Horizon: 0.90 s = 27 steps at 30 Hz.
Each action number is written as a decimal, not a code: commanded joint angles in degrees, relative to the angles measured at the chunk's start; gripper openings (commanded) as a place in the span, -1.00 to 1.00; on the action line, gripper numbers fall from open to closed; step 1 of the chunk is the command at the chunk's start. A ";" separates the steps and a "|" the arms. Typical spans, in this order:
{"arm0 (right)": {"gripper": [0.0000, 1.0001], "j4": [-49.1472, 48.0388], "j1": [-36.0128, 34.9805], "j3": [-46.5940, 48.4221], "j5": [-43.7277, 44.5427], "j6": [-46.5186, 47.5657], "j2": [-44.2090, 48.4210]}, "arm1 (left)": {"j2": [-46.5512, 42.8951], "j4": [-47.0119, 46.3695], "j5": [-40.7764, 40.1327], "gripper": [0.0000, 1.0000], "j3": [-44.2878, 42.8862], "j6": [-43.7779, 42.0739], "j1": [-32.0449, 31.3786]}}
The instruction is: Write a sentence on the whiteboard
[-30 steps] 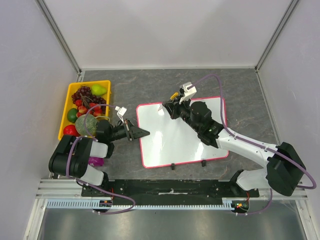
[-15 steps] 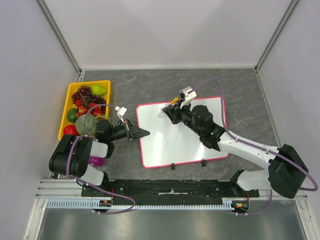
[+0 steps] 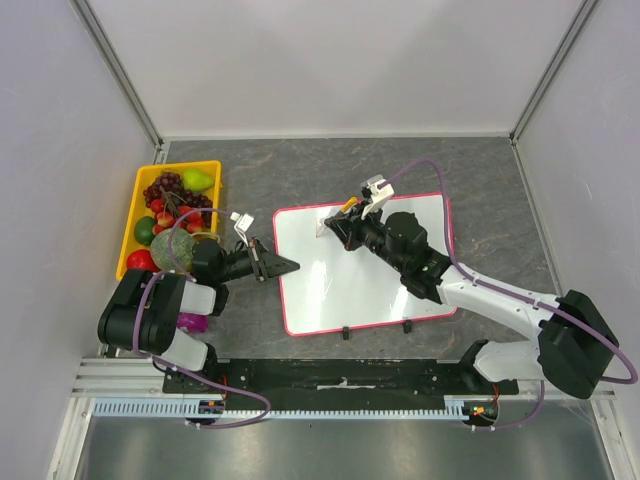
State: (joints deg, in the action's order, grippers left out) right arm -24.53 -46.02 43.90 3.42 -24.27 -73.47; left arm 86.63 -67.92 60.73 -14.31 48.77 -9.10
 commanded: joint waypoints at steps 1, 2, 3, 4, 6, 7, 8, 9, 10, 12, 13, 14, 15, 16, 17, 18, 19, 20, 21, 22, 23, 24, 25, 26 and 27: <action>-1.00 0.27 -0.03 2.77 0.36 -0.43 1.14 | 1.17 1.65 -2.90 -0.96 -0.20 -8.08 -0.12; -1.00 0.36 -0.03 3.29 0.53 -0.25 1.05 | 1.17 1.56 -2.90 -0.96 -0.20 -8.08 -0.04; -1.00 0.36 -0.03 3.73 0.88 -0.08 0.96 | 1.17 1.65 -2.90 -0.96 -0.28 -8.08 -0.04; -1.00 0.54 -0.03 4.09 1.15 0.10 0.79 | 1.17 1.65 -2.90 -0.96 -0.28 -8.08 -0.12; -1.00 0.72 -0.03 4.61 1.59 0.36 0.61 | 1.17 1.65 -2.81 -0.96 -0.28 -8.08 -0.04; -1.00 0.54 -0.03 4.79 1.68 0.54 0.61 | 1.26 1.65 -2.72 -0.96 -0.28 -8.08 -0.12; -1.00 0.63 -0.03 5.14 1.68 0.54 0.61 | 1.17 1.65 -2.81 -0.96 -0.28 -8.08 -0.04; -1.00 0.54 -0.03 5.32 1.68 0.54 0.52 | 1.17 1.65 -2.81 -0.96 -0.28 -8.08 -0.12; -1.00 0.63 -0.03 5.58 1.68 0.54 0.44 | 1.26 1.65 -2.81 -0.96 -0.28 -8.08 -0.13; -1.00 0.54 -0.03 5.85 1.85 0.63 0.26 | 1.26 1.65 -2.81 -0.96 -0.37 -8.08 -0.04; -1.00 0.63 -0.03 6.02 2.11 0.72 0.09 | 1.35 1.65 -2.81 -0.96 -0.37 -8.08 -0.04; -1.00 0.54 -0.03 6.11 2.46 0.98 0.00 | 1.44 1.56 -2.72 -0.96 -0.37 -8.08 -0.12; -1.00 0.80 -0.03 6.20 2.99 0.98 -0.18 | 1.35 1.56 -2.72 -0.96 -0.37 -8.08 -0.13; -1.00 1.06 -0.03 6.28 3.34 1.16 -0.35 | 1.44 1.56 -2.72 -0.96 -0.37 -8.08 -0.04; -1.00 1.24 -0.03 6.37 3.78 1.24 -0.53 | 1.26 1.56 -2.63 -0.96 -0.37 -8.08 -0.04; -1.00 1.42 -0.03 6.29 4.48 1.42 -0.71 | 1.26 1.56 -2.72 -0.96 -0.37 -8.08 -0.04; -1.00 1.51 -0.03 6.20 5.01 1.59 -0.88 | 1.26 1.65 -2.72 -0.96 -0.37 -8.08 -0.04; -1.00 1.51 -0.03 6.02 5.63 1.51 -0.88 | 1.35 1.56 -2.72 -0.96 -0.37 -8.08 -0.04; -1.00 1.33 -0.03 5.76 5.81 1.42 -1.14 | 1.35 1.56 -2.72 -0.96 -0.37 -8.08 -0.04; -1.00 1.07 -0.03 5.58 6.07 1.33 -1.32 | 1.35 1.65 -2.72 -0.96 -0.46 -8.08 -0.04; -1.00 0.81 0.05 5.41 6.16 1.33 -1.50 | 1.44 1.56 -2.63 -0.96 -0.46 -8.08 -0.12; -1.00 0.89 -0.03 5.41 6.25 1.25 -1.76 | 1.44 1.56 -2.63 -0.96 -0.46 -8.08 -0.04; -1.00 0.46 -0.03 5.23 6.16 1.24 -2.11 | 1.35 1.56 -2.63 -0.96 -0.46 -8.08 -0.04; -1.00 0.45 -0.03 5.14 6.25 1.16 -2.29 | 1.44 1.56 -2.63 -0.96 -0.46 -8.08 -0.12; -1.00 0.19 0.05 4.97 6.16 1.16 -2.46 | 1.35 1.56 -2.63 -0.96 -0.37 -8.08 -0.04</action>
State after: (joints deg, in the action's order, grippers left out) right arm -22.41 -46.02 47.81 7.70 -23.79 -74.91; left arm 86.67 -67.83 61.14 -14.61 48.77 -9.10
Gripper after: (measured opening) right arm 0.062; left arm 0.083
